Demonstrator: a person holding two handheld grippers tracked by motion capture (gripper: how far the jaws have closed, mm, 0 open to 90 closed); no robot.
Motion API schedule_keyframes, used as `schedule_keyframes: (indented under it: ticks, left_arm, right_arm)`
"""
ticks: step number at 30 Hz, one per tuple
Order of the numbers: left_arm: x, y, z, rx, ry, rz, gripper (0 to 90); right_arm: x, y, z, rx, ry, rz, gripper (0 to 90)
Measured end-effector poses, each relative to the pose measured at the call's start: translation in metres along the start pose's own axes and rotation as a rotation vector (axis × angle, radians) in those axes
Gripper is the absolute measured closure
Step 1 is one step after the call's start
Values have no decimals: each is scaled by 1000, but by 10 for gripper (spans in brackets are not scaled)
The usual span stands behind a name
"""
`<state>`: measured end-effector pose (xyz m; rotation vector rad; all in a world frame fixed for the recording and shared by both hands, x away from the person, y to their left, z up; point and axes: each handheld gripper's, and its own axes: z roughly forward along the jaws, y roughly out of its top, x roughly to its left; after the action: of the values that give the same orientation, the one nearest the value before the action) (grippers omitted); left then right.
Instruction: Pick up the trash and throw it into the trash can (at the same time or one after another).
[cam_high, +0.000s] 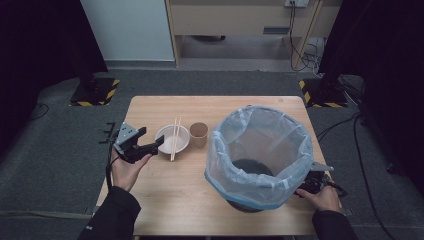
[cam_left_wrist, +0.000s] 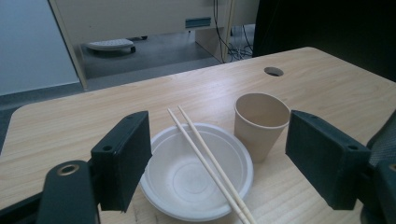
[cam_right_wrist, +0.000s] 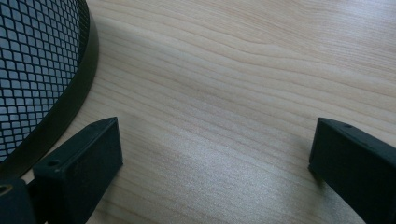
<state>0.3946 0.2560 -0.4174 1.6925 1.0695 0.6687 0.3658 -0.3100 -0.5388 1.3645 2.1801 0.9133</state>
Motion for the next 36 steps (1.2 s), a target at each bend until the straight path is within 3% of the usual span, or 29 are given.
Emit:
schedule_keyframes:
  ticks: [4, 10, 20, 24, 27, 36]
  left_arm:
    - [1, 0, 10, -3, 8, -4, 227]
    - [2, -5, 31, 39, 29, 15, 238]
    - [0, -17, 68, 105, 37, 7, 287]
    - [1, -26, 81, 126, 41, -18, 307]
    - [2, -31, 86, 159, 51, -7, 328]
    - [11, -43, 87, 196, 75, -27, 408]
  right_arm:
    - [0, 0, 0, 0, 0, 0, 27]
    - [0, 0, 0, 0, 0, 0, 27]
    - [0, 0, 0, -1, 0, -1, 28]
    - [0, 0, 0, -1, -1, -1, 29]
    - [1, 0, 0, -1, -3, 0, 30]
    - [1, 0, 0, -1, 6, 3, 32]
